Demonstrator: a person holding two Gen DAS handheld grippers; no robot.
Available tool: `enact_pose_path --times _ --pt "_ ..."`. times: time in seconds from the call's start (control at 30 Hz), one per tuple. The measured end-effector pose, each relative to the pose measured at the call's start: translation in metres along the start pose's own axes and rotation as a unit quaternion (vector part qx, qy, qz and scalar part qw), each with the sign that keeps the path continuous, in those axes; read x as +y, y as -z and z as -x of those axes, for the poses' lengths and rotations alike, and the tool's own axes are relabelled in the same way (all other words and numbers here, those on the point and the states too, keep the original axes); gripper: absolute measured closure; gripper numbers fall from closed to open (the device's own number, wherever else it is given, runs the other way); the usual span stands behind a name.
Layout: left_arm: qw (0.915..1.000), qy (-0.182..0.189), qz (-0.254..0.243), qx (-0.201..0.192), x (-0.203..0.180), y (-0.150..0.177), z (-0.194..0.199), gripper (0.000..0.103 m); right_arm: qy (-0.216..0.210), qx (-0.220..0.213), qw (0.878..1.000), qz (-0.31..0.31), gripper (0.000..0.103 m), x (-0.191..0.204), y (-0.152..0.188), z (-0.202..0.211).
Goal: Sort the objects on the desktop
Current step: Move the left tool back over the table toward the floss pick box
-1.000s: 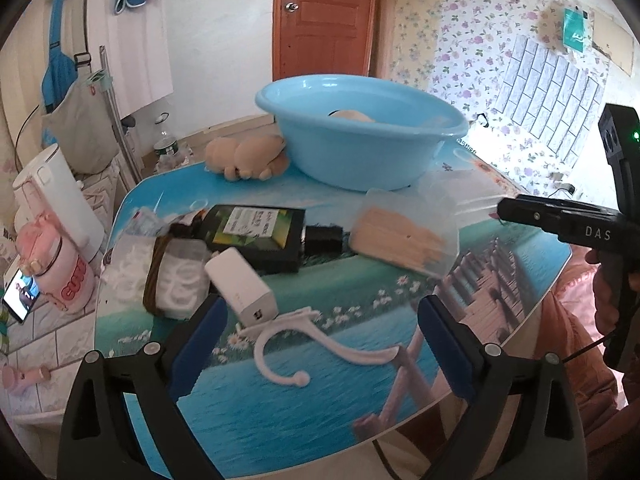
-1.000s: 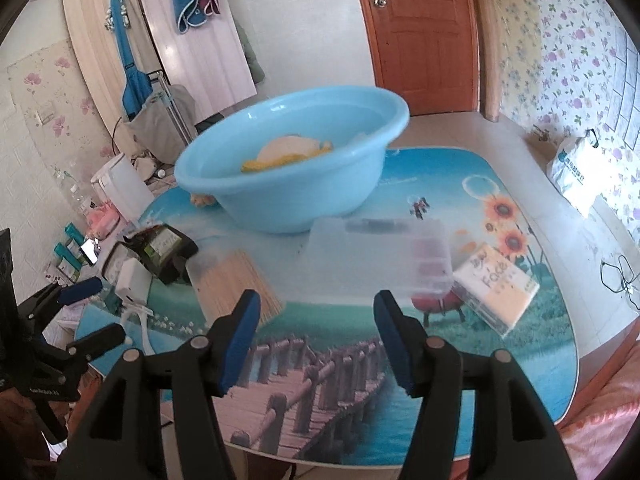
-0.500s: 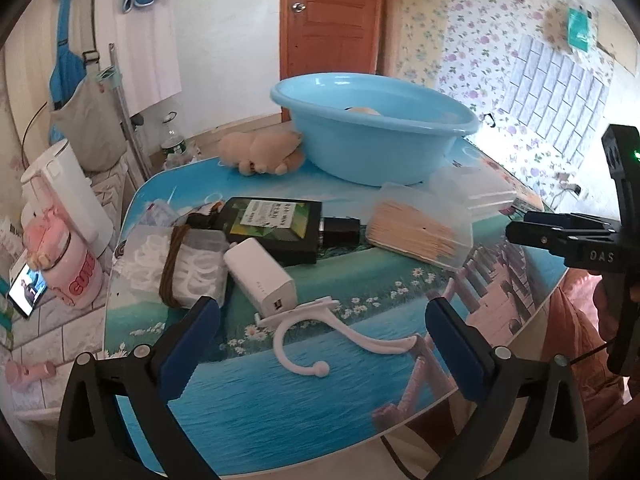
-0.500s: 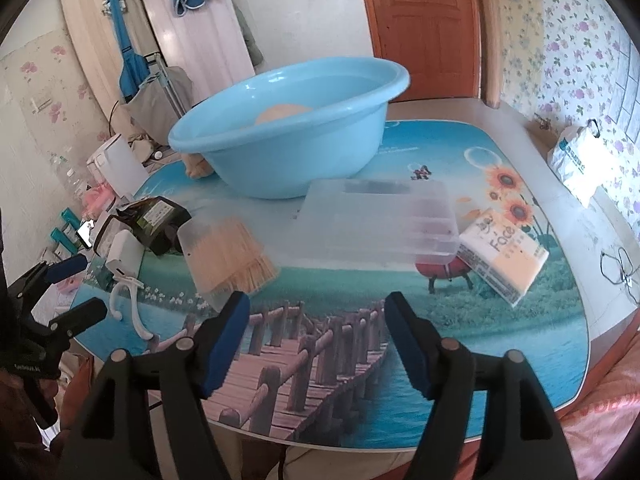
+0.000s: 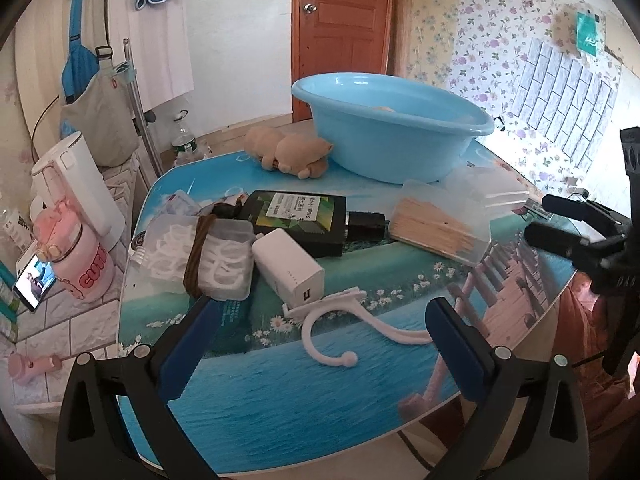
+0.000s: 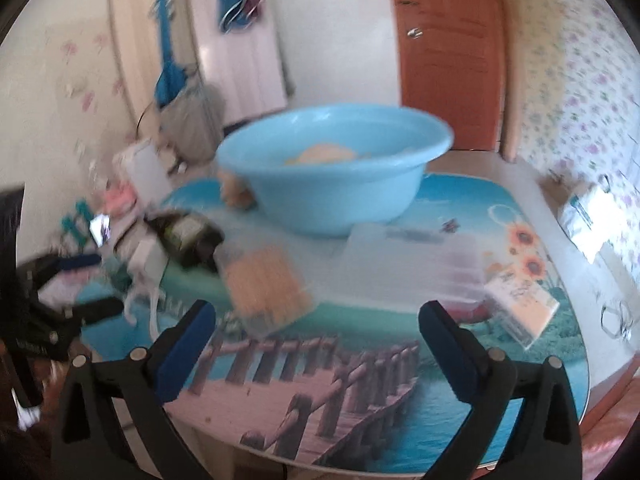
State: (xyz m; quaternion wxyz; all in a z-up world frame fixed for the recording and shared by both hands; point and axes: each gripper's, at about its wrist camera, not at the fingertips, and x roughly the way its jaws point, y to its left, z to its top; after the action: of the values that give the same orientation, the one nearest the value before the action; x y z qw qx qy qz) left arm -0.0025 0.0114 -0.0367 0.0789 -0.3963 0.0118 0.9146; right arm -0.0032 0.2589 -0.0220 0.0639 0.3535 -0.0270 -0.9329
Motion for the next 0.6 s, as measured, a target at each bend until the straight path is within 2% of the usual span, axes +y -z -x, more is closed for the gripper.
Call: enact_pose_path --times 0.17,0.6 --pt "1.0000 -0.007 0.005 0.001 0.008 0.005 0.001 0.000 -0.018 0.004 1.000 0.000 0.000 0.004 0.002 0.000" --pt "0.9986 -0.048 0.022 -0.005 0.050 0.005 0.000 0.000 -0.013 0.016 1.000 0.000 0.000 0.008 0.002 -0.004"
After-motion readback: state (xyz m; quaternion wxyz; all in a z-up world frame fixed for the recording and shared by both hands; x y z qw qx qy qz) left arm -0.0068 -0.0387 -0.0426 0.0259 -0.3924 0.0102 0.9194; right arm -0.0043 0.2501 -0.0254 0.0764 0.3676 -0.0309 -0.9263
